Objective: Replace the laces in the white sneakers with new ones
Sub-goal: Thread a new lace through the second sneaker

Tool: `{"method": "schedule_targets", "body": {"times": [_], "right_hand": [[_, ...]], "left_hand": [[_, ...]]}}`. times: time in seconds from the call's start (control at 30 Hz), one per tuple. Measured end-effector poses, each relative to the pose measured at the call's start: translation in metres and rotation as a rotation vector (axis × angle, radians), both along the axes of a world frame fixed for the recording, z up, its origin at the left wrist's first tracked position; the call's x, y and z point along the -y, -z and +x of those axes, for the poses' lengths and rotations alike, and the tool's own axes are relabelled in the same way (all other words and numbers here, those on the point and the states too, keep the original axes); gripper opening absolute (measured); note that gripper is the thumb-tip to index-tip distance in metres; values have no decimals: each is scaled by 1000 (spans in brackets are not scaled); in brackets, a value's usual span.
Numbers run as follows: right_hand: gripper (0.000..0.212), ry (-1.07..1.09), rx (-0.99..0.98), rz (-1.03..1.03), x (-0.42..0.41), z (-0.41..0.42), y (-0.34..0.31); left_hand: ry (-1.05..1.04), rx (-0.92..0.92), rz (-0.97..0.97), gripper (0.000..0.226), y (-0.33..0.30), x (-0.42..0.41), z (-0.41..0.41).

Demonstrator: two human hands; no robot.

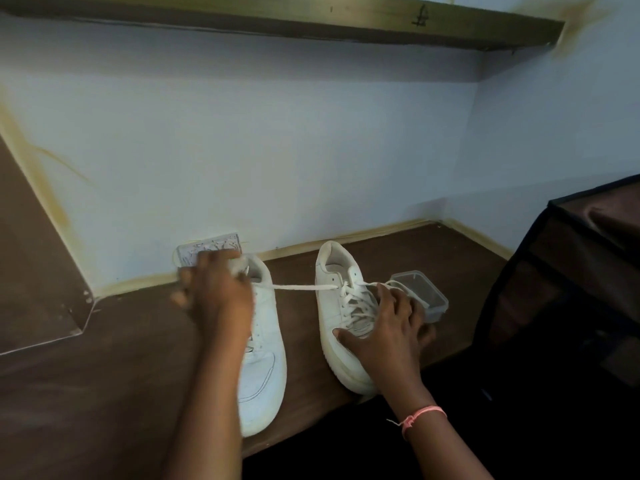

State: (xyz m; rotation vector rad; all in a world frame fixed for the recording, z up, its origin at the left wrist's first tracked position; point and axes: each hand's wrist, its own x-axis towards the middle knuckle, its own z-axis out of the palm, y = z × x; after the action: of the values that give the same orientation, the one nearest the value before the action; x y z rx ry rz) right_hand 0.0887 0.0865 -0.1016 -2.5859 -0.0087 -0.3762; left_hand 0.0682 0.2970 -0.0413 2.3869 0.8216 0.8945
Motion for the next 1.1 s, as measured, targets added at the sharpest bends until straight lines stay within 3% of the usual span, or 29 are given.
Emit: {"method": "schedule_targets", "body": {"times": [0.13,0.3,0.4,0.5,0.57,0.63,0.7,0.83,0.9,1.03,1.1], "right_hand": [[114,-6,14,-3,-1,5,2],[115,-44,24,-10,1,8,5],[114,-49,3,3,1,9,5],[114,-48,-7,17,1,7,4],[114,-48,-2,27,2,6,4],[114,-49,-9,30,2,6,3],[114,-48,-25,26,3,7,2],[112,-82,-50,17,3,9,-1],[105,-129,-39,4,4,14,-3],[45,-129,118,50,5,35,-7],[29,-80,181,74,3,45,-4]], "left_hand": [[314,-108,188,25,17,70,23],[319,-290,257,28,40,86,48],[329,-221,196,23,36,77,52],[90,57,-55,28,13,29,45],[-174,106,-79,25,1,-11,28],[-296,98,-60,19,-6,-32,9],[-223,82,-63,17,-10,-24,6],[198,-10,96,9,2,42,24],[323,-95,156,9,18,73,32],[356,-129,162,14,42,84,44],[382,-131,137,13,46,82,48]]}}
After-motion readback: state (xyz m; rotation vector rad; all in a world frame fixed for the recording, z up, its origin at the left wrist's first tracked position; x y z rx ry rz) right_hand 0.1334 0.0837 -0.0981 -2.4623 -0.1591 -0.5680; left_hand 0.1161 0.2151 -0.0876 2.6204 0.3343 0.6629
